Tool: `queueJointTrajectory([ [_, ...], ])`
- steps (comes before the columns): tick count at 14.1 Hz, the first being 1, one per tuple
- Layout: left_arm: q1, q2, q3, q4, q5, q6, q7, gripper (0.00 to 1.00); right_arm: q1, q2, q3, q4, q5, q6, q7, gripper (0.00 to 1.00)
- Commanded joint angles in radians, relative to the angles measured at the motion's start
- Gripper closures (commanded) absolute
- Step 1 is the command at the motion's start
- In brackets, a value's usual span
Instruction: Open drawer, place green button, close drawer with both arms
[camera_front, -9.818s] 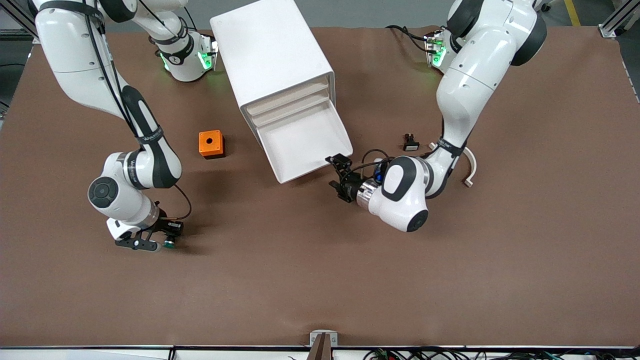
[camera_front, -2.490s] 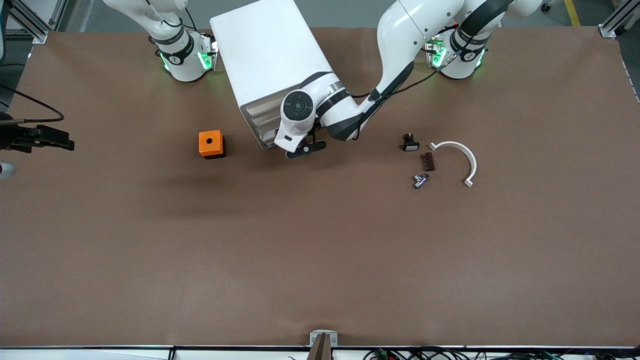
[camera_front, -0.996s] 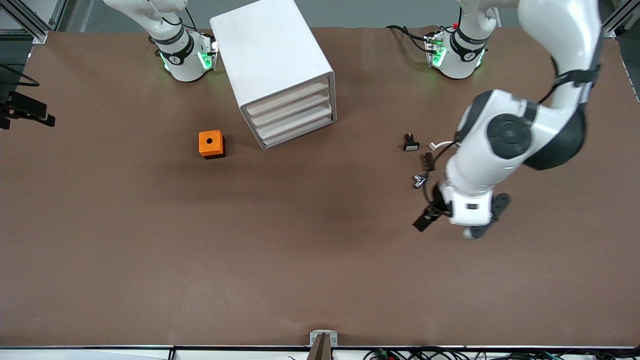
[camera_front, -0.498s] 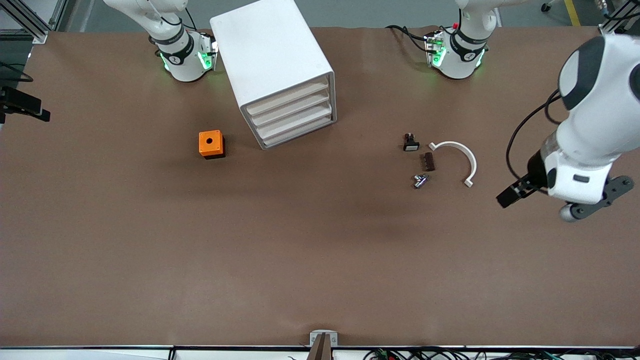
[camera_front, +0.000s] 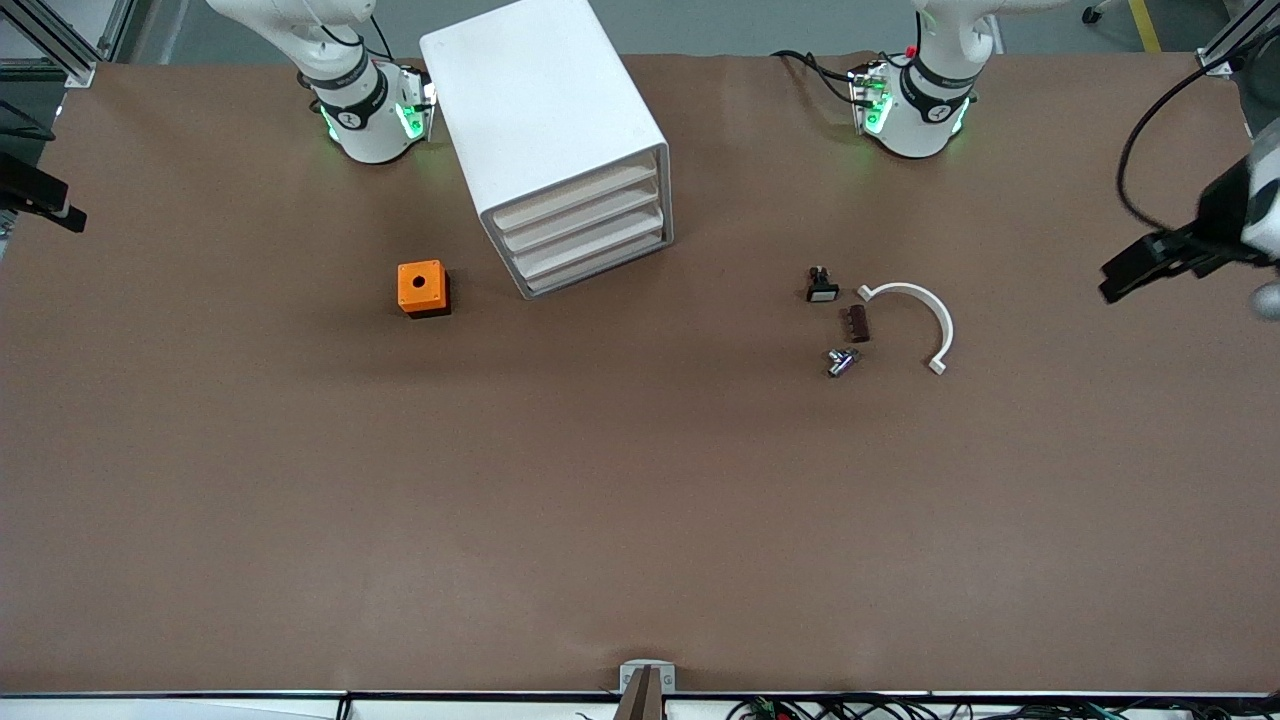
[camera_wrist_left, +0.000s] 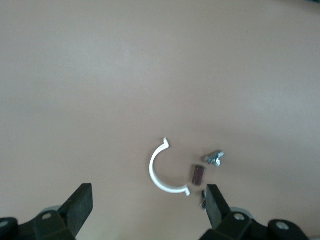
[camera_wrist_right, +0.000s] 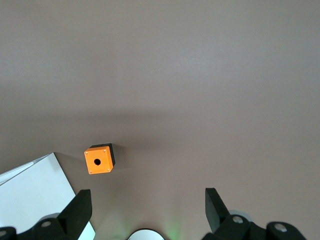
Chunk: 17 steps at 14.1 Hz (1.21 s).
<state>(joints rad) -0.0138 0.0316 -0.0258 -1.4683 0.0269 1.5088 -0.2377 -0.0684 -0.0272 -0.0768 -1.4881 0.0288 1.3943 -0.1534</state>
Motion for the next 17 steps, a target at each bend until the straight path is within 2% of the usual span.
queueJointTrajectory([
  [1, -0.043, -0.071, 0.076, -0.065, -0.030, -0.018, 0.141, 0.00, 0.021, -0.083, -0.012, -0.105, 0.010, 0.073, -0.029, 0.00],
  [3, -0.041, -0.104, 0.076, -0.092, -0.030, -0.018, 0.152, 0.00, 0.021, -0.108, -0.011, -0.141, 0.006, 0.106, -0.044, 0.00],
  [11, -0.032, -0.108, 0.029, -0.107, -0.028, -0.007, 0.149, 0.00, 0.018, -0.108, -0.012, -0.141, 0.002, 0.104, -0.060, 0.00],
  [14, -0.029, -0.119, 0.001, -0.130, -0.030, 0.004, 0.146, 0.00, 0.018, -0.109, -0.014, -0.141, 0.002, 0.097, -0.049, 0.00],
  [17, 0.030, -0.142, -0.058, -0.162, -0.028, 0.004, 0.146, 0.00, 0.016, -0.109, -0.014, -0.141, 0.002, 0.088, -0.049, 0.00],
])
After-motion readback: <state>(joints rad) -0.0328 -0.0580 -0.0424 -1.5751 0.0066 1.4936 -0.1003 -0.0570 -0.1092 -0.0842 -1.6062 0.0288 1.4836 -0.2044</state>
